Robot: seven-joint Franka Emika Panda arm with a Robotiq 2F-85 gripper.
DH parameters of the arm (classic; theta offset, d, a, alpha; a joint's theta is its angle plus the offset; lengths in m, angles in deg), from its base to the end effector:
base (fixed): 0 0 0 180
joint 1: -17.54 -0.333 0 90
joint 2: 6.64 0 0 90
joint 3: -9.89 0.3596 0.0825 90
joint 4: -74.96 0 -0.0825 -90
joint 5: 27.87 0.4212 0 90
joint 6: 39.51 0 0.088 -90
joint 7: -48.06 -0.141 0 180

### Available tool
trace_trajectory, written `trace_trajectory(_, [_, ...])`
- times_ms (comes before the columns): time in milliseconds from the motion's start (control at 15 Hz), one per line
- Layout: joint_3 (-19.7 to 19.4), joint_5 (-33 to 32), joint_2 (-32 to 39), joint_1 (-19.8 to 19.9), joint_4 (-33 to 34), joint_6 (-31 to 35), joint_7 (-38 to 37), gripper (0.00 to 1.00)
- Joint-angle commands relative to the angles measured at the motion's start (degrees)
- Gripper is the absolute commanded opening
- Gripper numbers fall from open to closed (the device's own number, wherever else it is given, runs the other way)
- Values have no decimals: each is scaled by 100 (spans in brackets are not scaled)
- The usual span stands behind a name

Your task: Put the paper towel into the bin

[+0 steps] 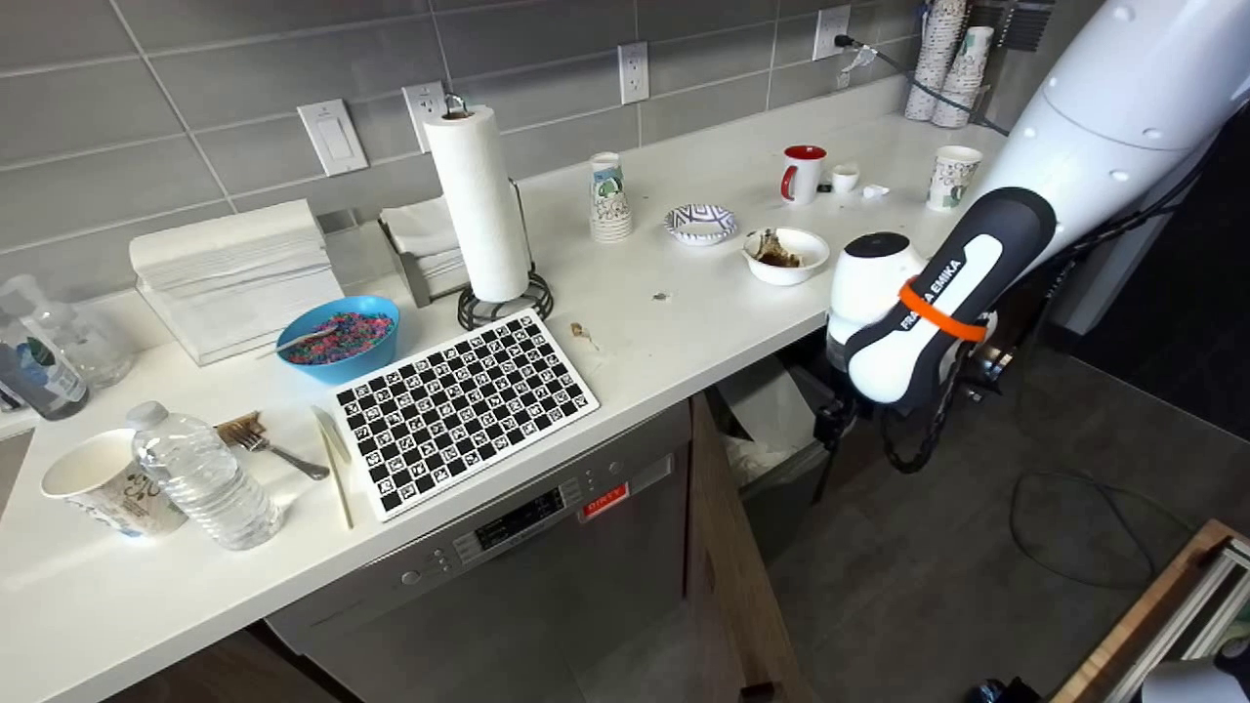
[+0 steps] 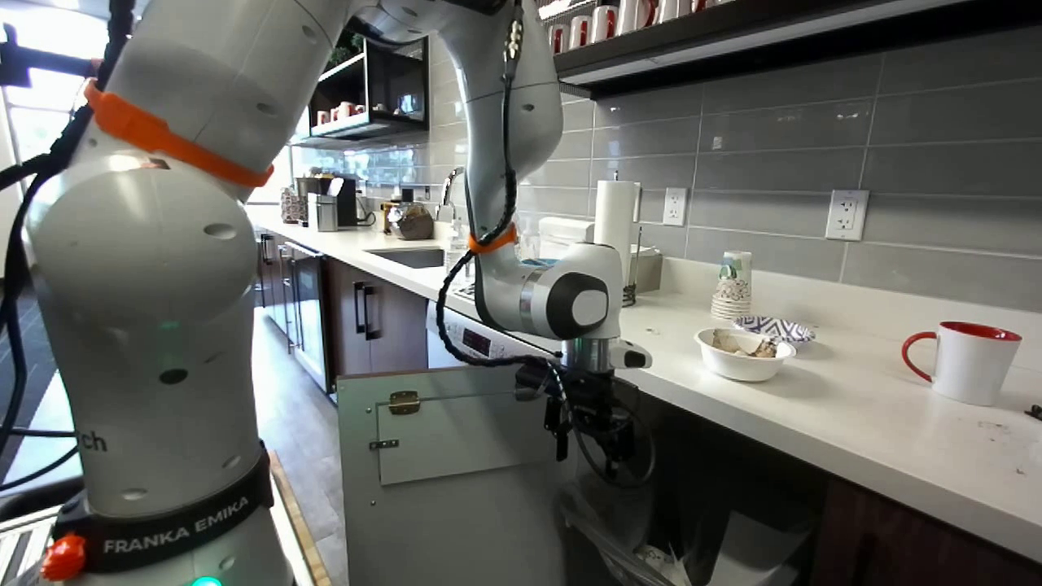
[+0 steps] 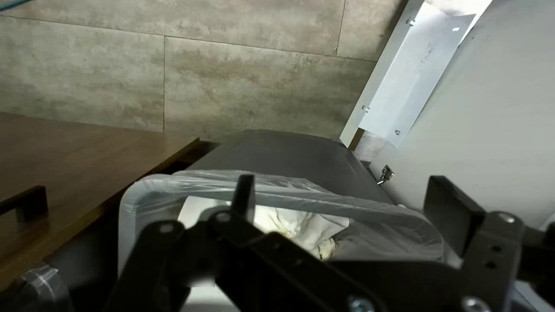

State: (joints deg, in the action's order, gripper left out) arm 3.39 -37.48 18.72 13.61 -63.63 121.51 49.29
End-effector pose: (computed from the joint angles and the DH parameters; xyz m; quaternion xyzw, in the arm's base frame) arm 0.5046 -0.0224 0.0964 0.9958 0.0730 -0.0275 0.0487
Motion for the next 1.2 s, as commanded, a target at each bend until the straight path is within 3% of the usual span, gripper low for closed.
trace_trajectory(0, [489,462,-553,402,-314,35,179,100])
trace_trajectory(333, [1158,1717,-1040,944,-454,9,384,100])
trace_trajectory(867, [1207,2532,-1541,1067,-704,302,638,100])
trace_trajectory(933, [1066,2280,-1336,935,-468,109,458,100])
trace_trajectory(1133, [1064,2374,-1444,934,-540,151,480,100])
